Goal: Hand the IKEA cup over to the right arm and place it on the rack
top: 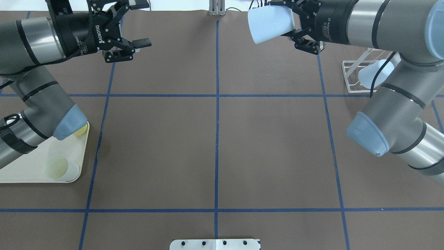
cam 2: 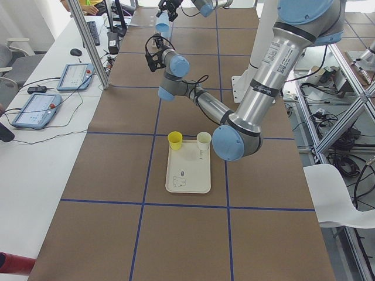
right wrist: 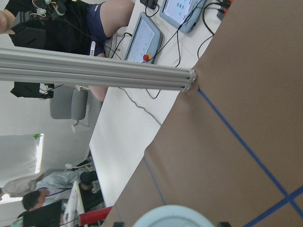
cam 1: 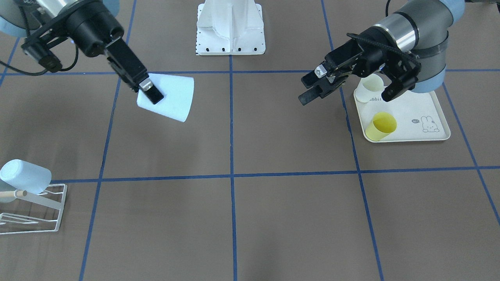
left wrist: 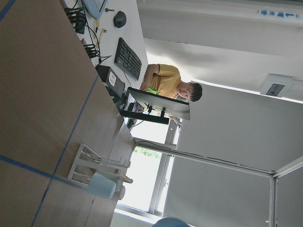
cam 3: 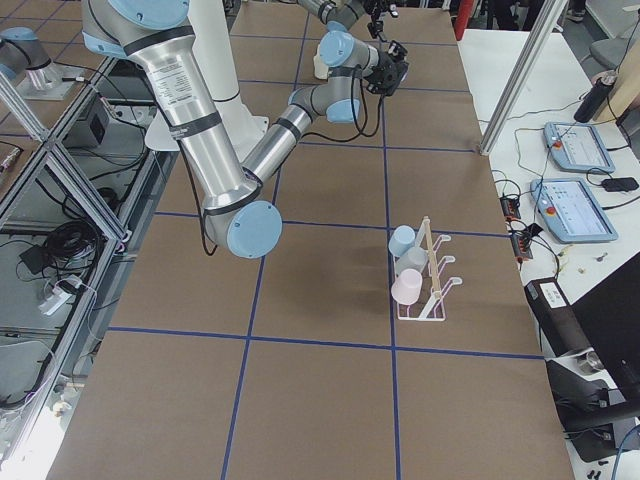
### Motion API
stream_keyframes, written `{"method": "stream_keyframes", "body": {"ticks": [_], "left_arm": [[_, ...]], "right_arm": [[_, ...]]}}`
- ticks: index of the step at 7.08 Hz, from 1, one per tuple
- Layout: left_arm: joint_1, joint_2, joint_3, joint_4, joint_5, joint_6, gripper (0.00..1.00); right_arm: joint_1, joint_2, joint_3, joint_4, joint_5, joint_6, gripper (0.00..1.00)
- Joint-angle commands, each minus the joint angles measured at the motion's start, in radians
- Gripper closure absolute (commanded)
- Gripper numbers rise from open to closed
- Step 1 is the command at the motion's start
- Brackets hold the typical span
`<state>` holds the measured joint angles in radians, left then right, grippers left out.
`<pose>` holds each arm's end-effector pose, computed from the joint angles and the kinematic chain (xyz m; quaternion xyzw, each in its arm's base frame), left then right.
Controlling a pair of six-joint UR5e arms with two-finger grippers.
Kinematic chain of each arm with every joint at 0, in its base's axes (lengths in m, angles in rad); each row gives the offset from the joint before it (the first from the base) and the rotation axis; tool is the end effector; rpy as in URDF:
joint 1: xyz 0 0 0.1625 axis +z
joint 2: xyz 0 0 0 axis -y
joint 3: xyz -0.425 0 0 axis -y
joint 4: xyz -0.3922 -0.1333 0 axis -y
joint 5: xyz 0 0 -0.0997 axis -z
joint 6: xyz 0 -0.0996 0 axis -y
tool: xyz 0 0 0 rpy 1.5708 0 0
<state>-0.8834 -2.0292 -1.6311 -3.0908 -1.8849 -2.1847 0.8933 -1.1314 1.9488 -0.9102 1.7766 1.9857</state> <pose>0.2813 -0.5043 0.2175 0.0318 0.8447 -0.2546 0.4698 -0.2602 -0.5036 0.1708 0.0850 -0.6689 0.3924 0.6256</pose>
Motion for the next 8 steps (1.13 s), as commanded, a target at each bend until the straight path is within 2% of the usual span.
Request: {"method": "stream_keyframes", "body": {"ticks": [1, 4, 6, 8], "left_arm": [[-0.017, 0.018, -0.006, 0.003, -0.003, 0.026, 0.02], [-0.031, 0.046, -0.012, 0.001, -0.007, 0.026, 0.02], [-0.031, 0.049, -0.01, 0.001, -0.007, 0.028, 0.02], [-0.031, 0.049, -0.012, 0.001, -0.005, 0.026, 0.01]], "right_arm": [[0.125, -0.013, -0.051, -0.25, 0.007, -0.514, 1.0], [0.261, -0.039, -0.273, -0.248, 0.023, -0.992, 1.0], [0.314, -0.045, -0.381, -0.239, 0.053, -1.109, 1.0], [0.326, -0.048, -0.425, -0.239, 0.078, -1.13, 1.0]]}}
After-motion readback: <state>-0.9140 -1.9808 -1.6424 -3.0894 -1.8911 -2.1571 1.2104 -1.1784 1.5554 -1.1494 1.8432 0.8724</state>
